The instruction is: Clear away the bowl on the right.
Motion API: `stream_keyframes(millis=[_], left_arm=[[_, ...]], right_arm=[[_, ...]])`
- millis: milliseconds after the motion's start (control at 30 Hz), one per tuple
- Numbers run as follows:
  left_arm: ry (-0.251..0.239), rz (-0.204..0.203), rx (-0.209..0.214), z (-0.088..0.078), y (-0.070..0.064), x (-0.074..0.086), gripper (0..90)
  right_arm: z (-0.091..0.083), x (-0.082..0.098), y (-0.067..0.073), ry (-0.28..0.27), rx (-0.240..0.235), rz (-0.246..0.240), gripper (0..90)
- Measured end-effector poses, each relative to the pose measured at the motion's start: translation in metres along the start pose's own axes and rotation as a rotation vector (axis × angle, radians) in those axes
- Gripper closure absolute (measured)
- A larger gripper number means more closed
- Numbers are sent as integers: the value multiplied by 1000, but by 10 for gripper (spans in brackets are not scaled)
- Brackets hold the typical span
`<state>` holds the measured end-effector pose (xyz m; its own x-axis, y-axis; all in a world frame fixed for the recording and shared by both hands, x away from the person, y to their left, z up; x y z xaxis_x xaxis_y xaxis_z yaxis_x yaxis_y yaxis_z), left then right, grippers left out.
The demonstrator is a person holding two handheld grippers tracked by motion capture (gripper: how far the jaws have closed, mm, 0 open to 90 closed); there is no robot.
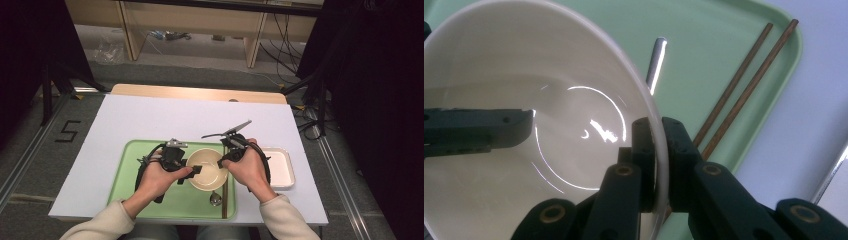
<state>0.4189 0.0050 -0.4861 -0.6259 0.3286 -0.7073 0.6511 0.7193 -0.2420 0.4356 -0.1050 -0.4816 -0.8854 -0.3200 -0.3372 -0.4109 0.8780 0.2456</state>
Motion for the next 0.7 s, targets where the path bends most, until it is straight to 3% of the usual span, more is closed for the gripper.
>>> stream_keyframes(millis=[100, 200, 233, 267, 333, 433, 500, 533, 600, 633, 667, 700], left_arm=[[13, -21, -17, 0, 4, 1, 620], [29, -51, -24, 0, 9, 3, 698], [35, -51, -24, -1, 10, 3, 713], [44, -56, -33, -1, 11, 4, 721], [55, -59, -45, -1, 14, 6, 742], [63, -73, -57, 0, 17, 7, 771], [78, -69, -67, 0, 20, 8, 790], [73, -81, -79, 0, 23, 8, 804], [85, -92, -81, 1, 25, 9, 825], [96, -100, -73, 0, 26, 10, 825], [99, -107, -73, 0, 27, 11, 826], [110, -102, -69, 0, 28, 12, 826]], right_arm=[[0, 0, 2, -3, -9, -4, 859], [1, -1, 2, -18, 17, -6, 857], [1, 1, 6, -4, 24, 25, 857], [2, 0, 5, -12, 20, -7, 857], [4, 0, 4, -14, 43, -24, 856], [6, 2, 10, -8, 63, 13, 856], [7, 2, 11, -9, 65, -5, 856], [6, 1, 14, -14, 44, -2, 856], [7, 1, 19, -19, 49, 13, 849], [6, 5, 23, 11, 43, 47, 851], [8, 1, 21, -24, 41, -4, 851], [9, 1, 21, -25, 54, 3, 846]])
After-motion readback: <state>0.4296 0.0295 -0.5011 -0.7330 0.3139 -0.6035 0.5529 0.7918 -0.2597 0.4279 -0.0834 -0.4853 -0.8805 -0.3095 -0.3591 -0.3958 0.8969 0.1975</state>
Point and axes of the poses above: each handheld gripper's, and its own axes: z roughly forward along the jaws, x roughly out of its underside, y roughly to its left, the point moved 10 cm from there along z, roughly forward along the jaws, and after that the axes turned 4 degrees about z, right-handed, at the moved point
